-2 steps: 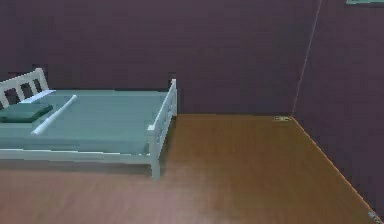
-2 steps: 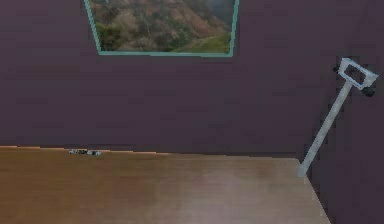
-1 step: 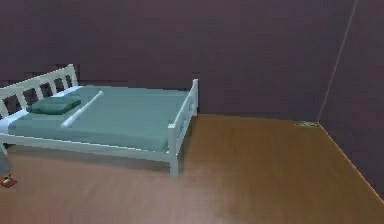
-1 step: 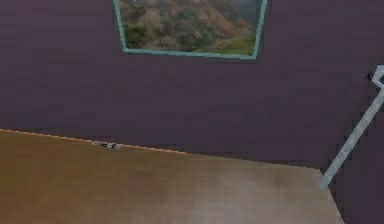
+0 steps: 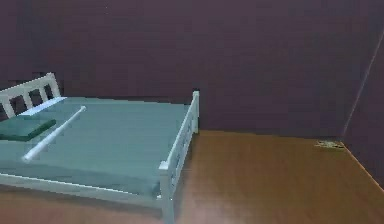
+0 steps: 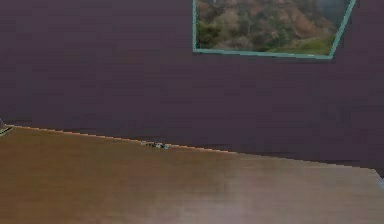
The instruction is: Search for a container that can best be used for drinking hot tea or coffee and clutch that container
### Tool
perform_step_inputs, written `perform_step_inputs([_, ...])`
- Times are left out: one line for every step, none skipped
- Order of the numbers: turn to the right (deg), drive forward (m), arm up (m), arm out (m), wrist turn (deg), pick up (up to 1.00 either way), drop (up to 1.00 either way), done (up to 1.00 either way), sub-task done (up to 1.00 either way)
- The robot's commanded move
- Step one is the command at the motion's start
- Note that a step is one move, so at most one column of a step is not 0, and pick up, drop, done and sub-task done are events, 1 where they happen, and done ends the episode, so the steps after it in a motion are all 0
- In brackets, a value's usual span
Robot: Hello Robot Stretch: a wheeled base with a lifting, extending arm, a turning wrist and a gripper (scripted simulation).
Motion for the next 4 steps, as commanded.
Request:
perform_step_inputs([-45.0, 0.0, 0.0, 0.0, 0.0, 0.0, 0.0, 0.0, 0.0])
perform_step_inputs([-33.0, 0.0, 0.0, 0.0, 0.0, 0.0, 0.0, 0.0, 0.0])
perform_step_inputs([0.0, 0.75, 0.0, 0.0, 0.0, 0.0, 0.0, 0.0, 0.0])
perform_step_inputs([-27.0, 0.0, 0.0, 0.0, 0.0, 0.0, 0.0, 0.0, 0.0])
